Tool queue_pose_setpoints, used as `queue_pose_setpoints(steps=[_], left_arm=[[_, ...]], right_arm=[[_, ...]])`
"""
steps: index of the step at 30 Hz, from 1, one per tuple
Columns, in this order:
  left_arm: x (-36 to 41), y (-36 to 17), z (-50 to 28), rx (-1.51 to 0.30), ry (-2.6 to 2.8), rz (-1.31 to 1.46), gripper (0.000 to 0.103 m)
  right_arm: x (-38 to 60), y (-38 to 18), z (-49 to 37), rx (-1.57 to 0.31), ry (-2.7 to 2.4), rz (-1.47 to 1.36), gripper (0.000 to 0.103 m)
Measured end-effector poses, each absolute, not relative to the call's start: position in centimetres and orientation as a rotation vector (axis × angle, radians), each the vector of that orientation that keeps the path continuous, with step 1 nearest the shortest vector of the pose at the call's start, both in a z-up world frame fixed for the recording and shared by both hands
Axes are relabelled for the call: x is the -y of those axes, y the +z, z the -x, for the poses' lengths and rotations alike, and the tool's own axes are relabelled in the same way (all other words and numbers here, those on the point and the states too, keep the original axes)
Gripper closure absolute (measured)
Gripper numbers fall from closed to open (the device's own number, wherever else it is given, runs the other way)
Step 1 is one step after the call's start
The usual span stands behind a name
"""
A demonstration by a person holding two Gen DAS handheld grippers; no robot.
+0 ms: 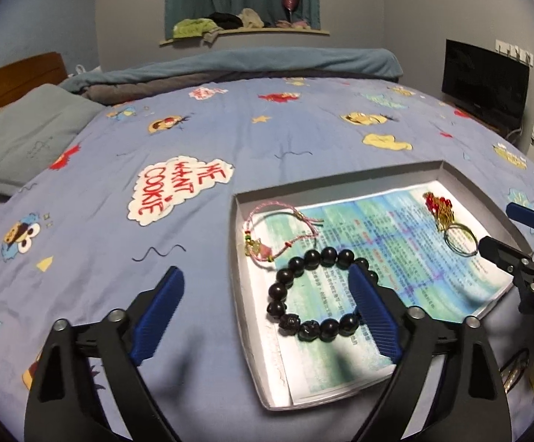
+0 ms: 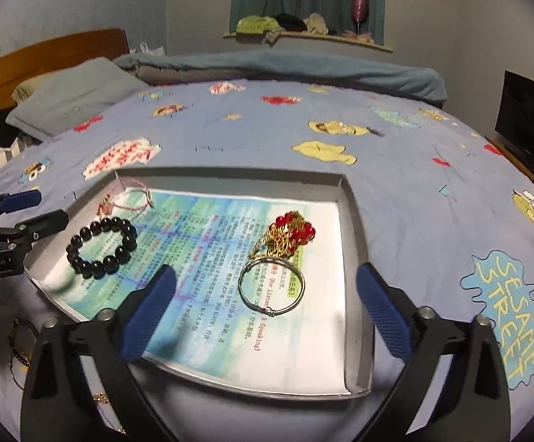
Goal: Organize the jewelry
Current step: 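Lower the black bracelet and silver bangle into the tray and open both tools, then move both open tools back toward the remaining jewelry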
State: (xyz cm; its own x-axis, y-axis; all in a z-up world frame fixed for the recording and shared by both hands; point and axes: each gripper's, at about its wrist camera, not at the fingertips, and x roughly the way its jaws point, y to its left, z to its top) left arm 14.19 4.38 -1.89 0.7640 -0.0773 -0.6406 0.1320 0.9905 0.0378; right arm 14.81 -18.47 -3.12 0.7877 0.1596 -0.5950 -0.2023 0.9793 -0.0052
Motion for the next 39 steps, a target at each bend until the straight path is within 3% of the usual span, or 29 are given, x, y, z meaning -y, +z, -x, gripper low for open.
queue_pose_setpoints(steps=[27,39], left_arm=[[-6.0,0.0,-9.8,-0.726,-0.121,-0.066,0.009],[-6.3,1.7,-4.0,-0.749,-0.152,-0.114,0.009]], right_arm=[[19.8,0.3,-9.1,-0.589,0.225,0.071,0.006],[19.9,2.0,-3.9,-0.631,0.275,0.153,0.006]])
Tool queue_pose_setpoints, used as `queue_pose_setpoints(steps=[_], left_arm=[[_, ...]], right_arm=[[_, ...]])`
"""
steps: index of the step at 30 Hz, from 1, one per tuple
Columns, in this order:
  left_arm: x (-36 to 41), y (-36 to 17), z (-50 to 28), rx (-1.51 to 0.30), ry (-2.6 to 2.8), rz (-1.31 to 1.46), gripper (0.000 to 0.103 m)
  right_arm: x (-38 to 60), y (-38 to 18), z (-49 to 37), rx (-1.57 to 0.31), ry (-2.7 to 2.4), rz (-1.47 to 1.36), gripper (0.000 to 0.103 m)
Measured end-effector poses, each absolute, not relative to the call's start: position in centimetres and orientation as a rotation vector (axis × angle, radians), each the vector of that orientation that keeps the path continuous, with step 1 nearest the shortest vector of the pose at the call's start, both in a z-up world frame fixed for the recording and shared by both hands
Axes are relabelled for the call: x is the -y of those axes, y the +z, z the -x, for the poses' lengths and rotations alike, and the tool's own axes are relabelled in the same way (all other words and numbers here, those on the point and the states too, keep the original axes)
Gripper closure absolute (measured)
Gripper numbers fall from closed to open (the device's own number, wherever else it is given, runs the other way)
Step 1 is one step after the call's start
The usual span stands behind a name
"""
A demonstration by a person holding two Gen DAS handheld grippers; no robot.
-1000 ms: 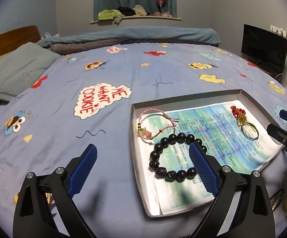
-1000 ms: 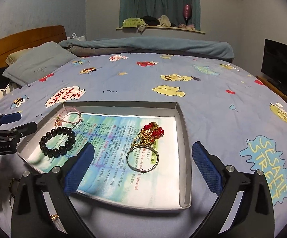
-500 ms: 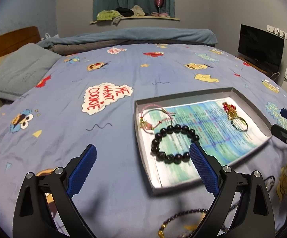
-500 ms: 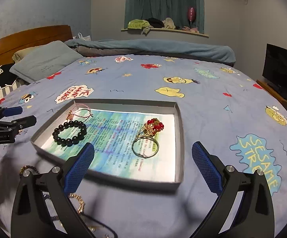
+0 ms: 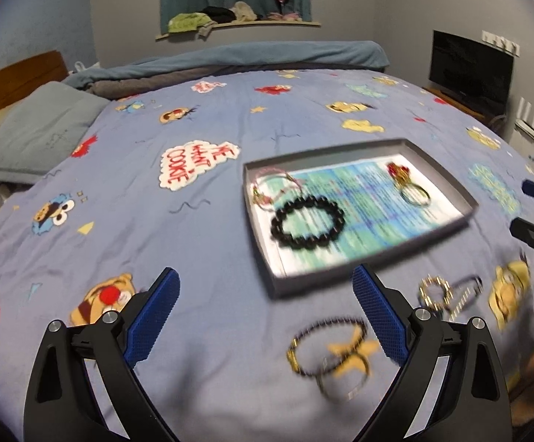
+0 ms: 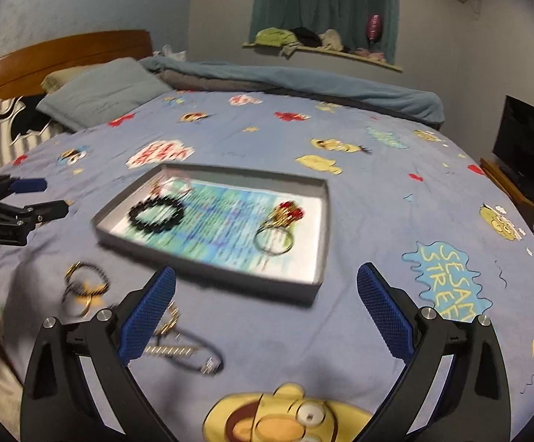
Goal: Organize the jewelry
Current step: 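Move both open tools back toward the remaining jewelry, then grasp the silver hoop with the left tool while the right tool grasps the gold round brooch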
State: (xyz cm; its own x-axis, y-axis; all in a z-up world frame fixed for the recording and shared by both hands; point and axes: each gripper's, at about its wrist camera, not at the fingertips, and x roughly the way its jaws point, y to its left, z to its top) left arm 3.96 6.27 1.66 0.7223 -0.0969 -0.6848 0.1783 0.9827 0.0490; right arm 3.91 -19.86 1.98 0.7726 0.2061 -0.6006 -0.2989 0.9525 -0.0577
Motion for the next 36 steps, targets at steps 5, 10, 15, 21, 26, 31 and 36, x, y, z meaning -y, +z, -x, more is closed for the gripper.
queue_pose_setpoints(steps=[5,10,15,21,26,31,36], left_arm=[[-6.2,0.4,-1.3,-0.772,-0.177,-0.102,0.009],[-6.2,-1.7,0.1,-0.806,-0.179,-0.077,0.009],[-5.4,-3.6,0.6,-0.835,-0.191,-0.104,0.011],[-5.2,-4.8,0.9,-0.858,-0.221,-0.096,0.034],[-4.7,-5.9,0.7,-0.903,-0.264,-0.095,0.059],[-4.7,-6.4,0.4,-0.922,-0.273,-0.105,0.085],[-4.5,-7.1,-0.1,-0.944,-0.269,-0.123,0.09]], right_arm=[[17.9,1.0,-2.6,-0.647,0.327,0.16,0.006],[16.3,-0.8,-2.9,-0.664,0.361,0.124,0.006],[16.1,-3.0,-3.6,-0.7,0.355,0.072,0.006],[15.3,-4.8,-3.9,-0.716,0.385,0.079,0.011],[14.4,-5.3,-3.8,-0.714,0.413,0.108,0.025],[14.1,-5.8,-4.3,-0.736,0.422,0.116,0.04],[13.9,-5.9,-4.5,-0.735,0.429,0.111,0.042]])
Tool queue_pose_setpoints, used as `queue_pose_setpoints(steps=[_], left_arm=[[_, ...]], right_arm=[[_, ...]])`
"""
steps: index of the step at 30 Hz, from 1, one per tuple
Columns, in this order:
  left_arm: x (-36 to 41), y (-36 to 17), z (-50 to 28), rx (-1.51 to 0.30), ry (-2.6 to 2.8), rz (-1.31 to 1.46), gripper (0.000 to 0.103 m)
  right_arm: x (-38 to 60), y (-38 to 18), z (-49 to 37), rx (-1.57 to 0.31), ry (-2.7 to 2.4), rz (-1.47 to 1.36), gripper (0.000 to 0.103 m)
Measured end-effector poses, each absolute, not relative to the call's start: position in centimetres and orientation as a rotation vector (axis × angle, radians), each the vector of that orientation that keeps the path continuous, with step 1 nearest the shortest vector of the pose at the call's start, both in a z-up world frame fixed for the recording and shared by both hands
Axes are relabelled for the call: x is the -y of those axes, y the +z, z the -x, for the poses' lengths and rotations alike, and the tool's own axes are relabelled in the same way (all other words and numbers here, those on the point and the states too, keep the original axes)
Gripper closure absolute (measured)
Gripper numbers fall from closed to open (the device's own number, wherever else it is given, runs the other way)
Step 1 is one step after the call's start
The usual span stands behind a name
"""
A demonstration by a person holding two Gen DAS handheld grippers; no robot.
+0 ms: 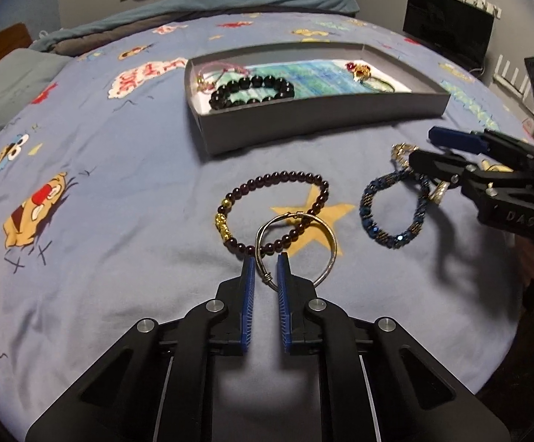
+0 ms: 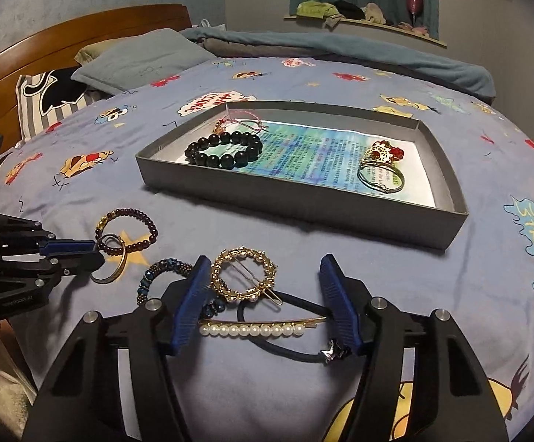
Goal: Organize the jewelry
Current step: 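Grasp the silver hoop with the left tool while the right tool grasps the gold round brooch, then carry the silver hoop and gold brooch into the tray while opening both tools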
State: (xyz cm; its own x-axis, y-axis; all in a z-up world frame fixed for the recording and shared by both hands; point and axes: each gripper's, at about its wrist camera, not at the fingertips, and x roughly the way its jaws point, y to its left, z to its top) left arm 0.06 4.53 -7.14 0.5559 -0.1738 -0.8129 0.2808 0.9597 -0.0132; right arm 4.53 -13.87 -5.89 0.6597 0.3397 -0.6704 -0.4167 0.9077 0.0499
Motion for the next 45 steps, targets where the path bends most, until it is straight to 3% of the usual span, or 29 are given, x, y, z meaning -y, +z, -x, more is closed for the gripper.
queue_pose_setpoints(steps=[12,15,19,45], left_arm=[[-3.9,-7.3,0.0,-0.928,-0.261,-0.171,0.095],[-3.9,-7.2,0.1,-0.924,-0.262,-0.176,0.097],[-4.1,-7.0,0.2,-0.917,-0.264,-0.17,0.098],[-4.1,-0.3,0.4,-0.687,-0.311,-0.15,0.098]], right_arm=[[13.2,-6.5,-5.2,-0.771,0.494,0.06,0.047],[13.0,-6.5,-5.1,-0.772,0.493,0.074,0.06],[12.9,-6.4,-5.0,-0.771,0.497,0.077,0.064],[14.9,-2.2,-4.5,-0.627,0.43,0.06,0.064]])
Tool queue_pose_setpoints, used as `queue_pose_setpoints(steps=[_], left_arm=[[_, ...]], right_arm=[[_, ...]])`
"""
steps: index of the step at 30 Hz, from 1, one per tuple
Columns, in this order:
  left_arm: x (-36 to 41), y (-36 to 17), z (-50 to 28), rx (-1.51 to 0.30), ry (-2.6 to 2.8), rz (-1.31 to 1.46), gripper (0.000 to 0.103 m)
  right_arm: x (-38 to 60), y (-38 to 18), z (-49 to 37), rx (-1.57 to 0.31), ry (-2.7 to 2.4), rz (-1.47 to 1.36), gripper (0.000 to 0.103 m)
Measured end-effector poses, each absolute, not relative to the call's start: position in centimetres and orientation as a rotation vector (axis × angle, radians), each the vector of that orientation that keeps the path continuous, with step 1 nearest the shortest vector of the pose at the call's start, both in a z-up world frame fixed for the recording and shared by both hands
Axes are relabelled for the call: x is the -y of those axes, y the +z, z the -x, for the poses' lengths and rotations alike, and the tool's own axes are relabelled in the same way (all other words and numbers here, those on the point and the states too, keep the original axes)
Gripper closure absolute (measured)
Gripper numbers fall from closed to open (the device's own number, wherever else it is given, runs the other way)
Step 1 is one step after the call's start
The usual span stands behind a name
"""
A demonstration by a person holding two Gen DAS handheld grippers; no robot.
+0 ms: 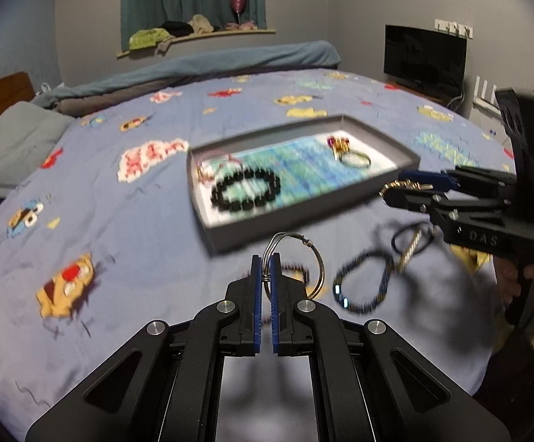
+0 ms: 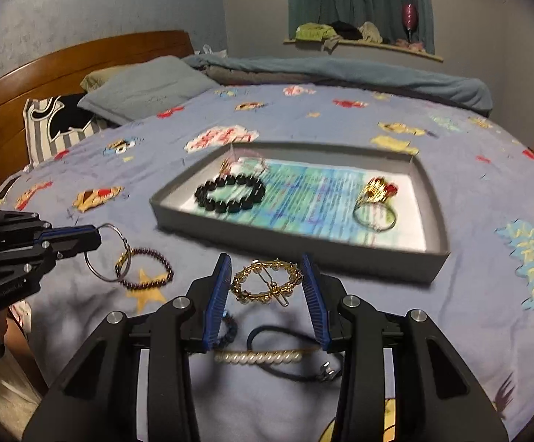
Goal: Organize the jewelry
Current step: 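Carry the silver hoop and gold brooch into the tray while opening both tools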
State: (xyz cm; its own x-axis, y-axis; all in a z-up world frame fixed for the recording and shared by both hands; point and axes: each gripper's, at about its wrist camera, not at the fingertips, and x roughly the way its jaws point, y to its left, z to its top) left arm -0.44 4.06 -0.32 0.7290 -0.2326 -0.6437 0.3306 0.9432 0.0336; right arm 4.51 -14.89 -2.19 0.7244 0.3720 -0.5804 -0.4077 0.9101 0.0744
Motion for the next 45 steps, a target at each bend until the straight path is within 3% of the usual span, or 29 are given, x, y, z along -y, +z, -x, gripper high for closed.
queue_pose_setpoints(steps=[11,24,34,45], left_arm=[[-2.5,1.9,-6.7,-0.683,-0.332,-0.15,0.098],[0.2,2.7,-17.1,-0.744,-0.342,-0.18,0.098],[1.2,-1.3,-23.4,-0.917,-0.379,-0.144,0.098],[1.7,-4.2,-24.6,-1.0,-0.406,-0.148,0.098]], right_arm=[[17.0,1.2,-8.8,-0.547,0.341,0.054,0.064],[17.9,2.3,-18.3,-0.6,0.313,0.056,0.064],[16.6,-0.2,-25.0,-0.76,0.31,0.092,0.064],[15.0,-4.3,-28.4,-0.986,0.329,0.126,0.064]])
